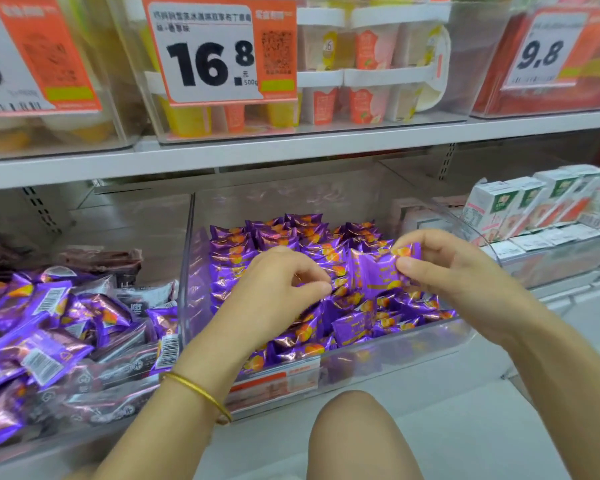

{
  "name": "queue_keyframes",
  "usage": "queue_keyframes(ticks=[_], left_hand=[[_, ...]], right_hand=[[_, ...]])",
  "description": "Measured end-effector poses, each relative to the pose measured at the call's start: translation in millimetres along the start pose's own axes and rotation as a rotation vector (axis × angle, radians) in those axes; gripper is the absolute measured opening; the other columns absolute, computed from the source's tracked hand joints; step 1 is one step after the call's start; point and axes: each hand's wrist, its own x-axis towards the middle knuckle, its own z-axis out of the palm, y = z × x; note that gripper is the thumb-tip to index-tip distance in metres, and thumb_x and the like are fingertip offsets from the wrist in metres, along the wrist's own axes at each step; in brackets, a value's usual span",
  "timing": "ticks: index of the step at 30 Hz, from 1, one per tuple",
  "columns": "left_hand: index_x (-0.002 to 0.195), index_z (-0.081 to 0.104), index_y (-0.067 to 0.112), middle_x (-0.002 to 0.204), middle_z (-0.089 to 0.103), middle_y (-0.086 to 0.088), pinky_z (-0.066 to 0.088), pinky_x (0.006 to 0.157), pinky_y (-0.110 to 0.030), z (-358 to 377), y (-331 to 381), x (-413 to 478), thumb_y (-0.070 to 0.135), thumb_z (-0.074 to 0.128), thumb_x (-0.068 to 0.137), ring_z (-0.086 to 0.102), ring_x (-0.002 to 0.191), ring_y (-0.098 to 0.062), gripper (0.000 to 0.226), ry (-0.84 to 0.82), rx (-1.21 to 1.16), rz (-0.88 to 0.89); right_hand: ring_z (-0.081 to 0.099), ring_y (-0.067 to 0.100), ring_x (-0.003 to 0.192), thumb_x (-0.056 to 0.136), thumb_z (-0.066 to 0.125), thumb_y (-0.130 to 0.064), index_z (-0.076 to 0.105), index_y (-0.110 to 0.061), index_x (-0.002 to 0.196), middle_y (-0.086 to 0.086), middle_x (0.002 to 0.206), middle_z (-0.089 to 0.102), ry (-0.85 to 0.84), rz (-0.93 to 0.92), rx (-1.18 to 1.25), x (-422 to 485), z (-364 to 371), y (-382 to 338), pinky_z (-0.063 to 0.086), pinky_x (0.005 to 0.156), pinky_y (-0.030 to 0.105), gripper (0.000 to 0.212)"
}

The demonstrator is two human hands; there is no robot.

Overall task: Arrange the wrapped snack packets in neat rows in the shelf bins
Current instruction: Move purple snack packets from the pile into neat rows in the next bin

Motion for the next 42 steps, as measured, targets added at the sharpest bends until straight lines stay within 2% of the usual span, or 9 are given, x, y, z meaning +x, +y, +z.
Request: queue_keyframes(ticks=[6,10,16,22,26,29,32,37,42], left_hand=[[0.082,0.074,0.024,0.077,0.046,0.01,0.032,0.09,-0.028,22.5,2.2,16.4,0.04,0.07,0.078,0.04,0.095,-0.014,0.016,-0.164,0.33,0.106],[0.081,0.072,0.025,0.091,0.047,0.003,0.04,0.087,-0.033,27.4,5.5,16.8,0.04,0.071,0.077,0.039,0.1,-0.021,0.016,-0.169,0.45,0.071],[0.087,0.071,0.023,0.091,0.045,0.003,0.039,0.086,-0.03,26.2,3.3,19.6,0.023,0.061,0.085,0.04,0.104,-0.022,0.011,-0.103,0.47,0.072],[0.09,0.073,0.016,0.075,0.043,0.015,0.033,0.085,-0.025,19.7,0.4,19.0,0.017,0.054,0.09,0.044,0.104,-0.021,0.019,-0.177,0.35,-0.021],[0.052,0.048,0.012,0.055,0.042,-0.001,0.029,0.067,-0.028,18.4,2.0,15.2,0.038,0.052,0.093,0.044,0.068,-0.018,0.048,-0.185,0.146,-0.108],[0.07,0.064,0.018,0.073,0.059,-0.004,0.031,0.059,-0.02,19.6,5.3,11.7,0.038,0.064,0.084,0.045,0.065,-0.009,0.025,-0.155,0.057,-0.046],[0.074,0.064,0.022,0.078,0.053,0.006,0.03,0.056,-0.019,21.8,2.4,11.5,0.03,0.07,0.08,0.042,0.07,-0.008,0.012,-0.134,0.069,-0.014],[0.076,0.064,0.025,0.077,0.04,0.013,0.035,0.078,-0.029,28.0,-0.7,9.5,0.031,0.073,0.077,0.039,0.093,-0.015,0.011,-0.168,0.259,0.01],[0.078,0.067,0.018,0.075,0.057,0.01,0.041,0.06,-0.022,-11.4,16.4,-5.5,0.016,0.069,0.081,0.048,0.063,-0.003,0.004,0.011,-0.045,0.063]], right_hand=[[0.059,0.007,0.067,0.085,0.063,-0.003,0.063,-0.007,0.092,-0.005,0.074,0.065,-0.162,0.067,-0.141,-4.6,-14.7,5.9,0.044,0.061,0.011,0.008],[0.058,0.007,0.076,0.079,0.07,-0.02,0.066,-0.017,0.088,-0.004,0.08,0.064,-0.267,0.092,-0.217,-2.7,-17.2,9.8,0.047,0.072,0.017,0.011],[0.058,0.002,0.074,0.082,0.068,-0.007,0.066,-0.017,0.087,-0.009,0.078,0.065,-0.215,0.008,-0.259,-0.2,-3.3,13.5,0.046,0.069,0.014,0.011],[0.058,0.021,0.071,0.076,0.076,-0.012,0.058,-0.03,0.077,-0.011,0.076,0.057,-0.286,-0.019,-0.534,-1.8,8.8,18.6,0.049,0.068,0.032,0.025],[0.049,0.0,0.068,0.079,0.073,-0.02,0.058,-0.03,0.079,-0.008,0.079,0.057,-0.254,-0.123,-0.733,-5.5,11.0,14.5,0.04,0.064,0.013,0.018],[0.053,0.008,0.078,0.08,0.072,-0.023,0.066,-0.028,0.076,-0.006,0.088,0.057,-0.247,-0.157,-0.747,-8.0,9.3,13.6,0.038,0.068,0.012,0.008],[0.058,0.01,0.072,0.078,0.073,-0.012,0.067,-0.024,0.072,-0.004,0.086,0.058,-0.199,-0.121,-0.718,-9.7,11.0,15.3,0.046,0.069,0.017,0.014],[0.057,-0.003,0.058,0.077,0.072,-0.005,0.063,-0.019,0.066,-0.019,0.061,0.061,-0.206,0.01,-0.695,-5.2,17.0,10.4,0.042,0.056,0.008,0.02],[0.057,0.006,0.071,0.076,0.073,-0.015,0.065,-0.018,0.069,-0.007,0.075,0.062,-0.109,-0.083,-0.888,-2.9,23.0,-5.2,0.041,0.065,0.012,0.011]])
